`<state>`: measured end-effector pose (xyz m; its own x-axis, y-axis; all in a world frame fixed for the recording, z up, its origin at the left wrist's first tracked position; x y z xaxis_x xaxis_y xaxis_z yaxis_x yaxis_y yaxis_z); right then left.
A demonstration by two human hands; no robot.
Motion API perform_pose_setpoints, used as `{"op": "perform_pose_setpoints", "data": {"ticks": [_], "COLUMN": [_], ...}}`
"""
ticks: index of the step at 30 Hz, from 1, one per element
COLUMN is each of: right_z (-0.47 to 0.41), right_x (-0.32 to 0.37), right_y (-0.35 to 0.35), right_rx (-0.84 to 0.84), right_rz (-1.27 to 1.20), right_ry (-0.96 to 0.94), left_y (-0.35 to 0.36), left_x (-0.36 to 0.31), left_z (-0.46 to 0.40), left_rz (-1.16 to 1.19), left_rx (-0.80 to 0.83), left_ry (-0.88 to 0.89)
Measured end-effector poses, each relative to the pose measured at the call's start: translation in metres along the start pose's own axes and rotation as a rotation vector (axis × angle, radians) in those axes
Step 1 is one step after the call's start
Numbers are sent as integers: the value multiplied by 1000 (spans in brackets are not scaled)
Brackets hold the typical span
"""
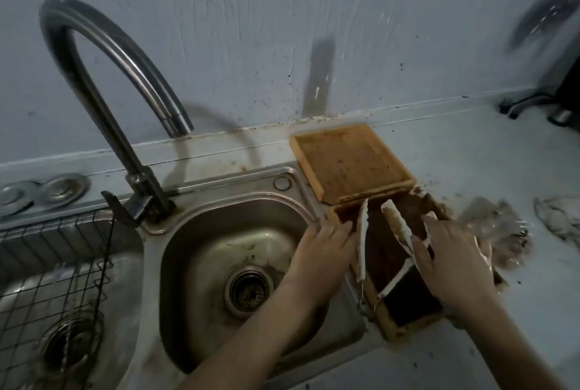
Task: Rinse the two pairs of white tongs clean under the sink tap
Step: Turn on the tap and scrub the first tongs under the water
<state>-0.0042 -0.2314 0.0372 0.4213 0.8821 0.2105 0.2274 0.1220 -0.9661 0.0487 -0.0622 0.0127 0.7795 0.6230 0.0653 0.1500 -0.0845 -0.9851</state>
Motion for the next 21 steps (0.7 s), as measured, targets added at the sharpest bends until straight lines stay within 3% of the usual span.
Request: {"op": "perform_pose_setpoints", "data": {"ticks": [7,13,18,21], "right_z": [7,-1,-11,-16], "right_x": [-7,-19,2,33], "right_y": [27,37,-11,-49], "right_rx": [133,265,108,-43], "right_rz": [44,41,81,-140], "right_ry": [-7,152,88,-58], "left_y": [27,14,-2,-21], "left_x": [-12,-7,16,43], "left_z": [-4,-1,4,11], "left_rz": [-23,-35,-33,-20], "left_rx": [115,94,43,-15], "left_ry": [27,19,-65,-161]}}
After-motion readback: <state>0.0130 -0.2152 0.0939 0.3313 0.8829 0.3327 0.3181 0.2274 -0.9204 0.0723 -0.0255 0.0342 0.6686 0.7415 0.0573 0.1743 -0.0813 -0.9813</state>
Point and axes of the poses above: each hand's wrist, its own z-axis away from the middle knuckle, its own y-axis out of the palm, x = y × z, the point moved 8 cm from there along -z, towards the middle knuckle, and after that the axes turned 8 degrees about -z, right-handed, at the moved point
